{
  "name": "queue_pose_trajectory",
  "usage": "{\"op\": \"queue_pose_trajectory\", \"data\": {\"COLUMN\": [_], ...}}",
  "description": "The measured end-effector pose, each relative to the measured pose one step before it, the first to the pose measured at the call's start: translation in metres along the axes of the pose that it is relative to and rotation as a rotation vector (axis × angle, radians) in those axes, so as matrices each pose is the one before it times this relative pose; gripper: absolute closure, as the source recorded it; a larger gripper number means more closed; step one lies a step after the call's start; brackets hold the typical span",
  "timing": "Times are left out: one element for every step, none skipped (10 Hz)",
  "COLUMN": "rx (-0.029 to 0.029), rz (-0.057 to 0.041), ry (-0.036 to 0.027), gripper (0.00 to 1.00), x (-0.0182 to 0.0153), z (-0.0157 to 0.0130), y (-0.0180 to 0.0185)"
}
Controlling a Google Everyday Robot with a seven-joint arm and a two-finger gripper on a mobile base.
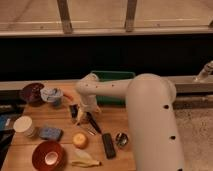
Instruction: Place brush in paper cup
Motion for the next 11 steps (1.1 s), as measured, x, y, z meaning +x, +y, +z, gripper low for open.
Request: {"op": "queue_pose_trajectory", "data": {"rx": [-0.00031,0.00183,0.0001,0.00244,0.00191,0.00282,-0.00015,-0.00183,0.00006,-0.00746,-0.00306], "rz": [0.00254,-0.00274,0.00001,0.00459,0.00319,0.00305,0.00181,-0.00078,-0.00202,-0.01002,-0.00732], "ry": [-0.0023,0.00205,0.00118,-0.00044,0.00004,0.00467,0.00024,-0.0001,-0.00057,-0.01295,-0.01142], "gripper": [0.28,0.33,0.4,0.53,0.61,0.71,0.8,0.91,0.98,1.0,1.0], "x": [0.0001,0.00062,0.00032,0.00004,0.00046,0.00162,0.00032,-0.00017,-0.00042,0.00033,-0.00008], "z": [-0.00091,-0.0022,-0.00081,-0.00184,-0.00088,-0.0014,-0.00131,-0.00046,0.00017,0.00103,0.00037], "y": [-0.00278,0.00006,0.00034,-0.00255,-0.00218,-0.00208,-0.00039,0.00125,0.00084,0.00017,0.0009]}}
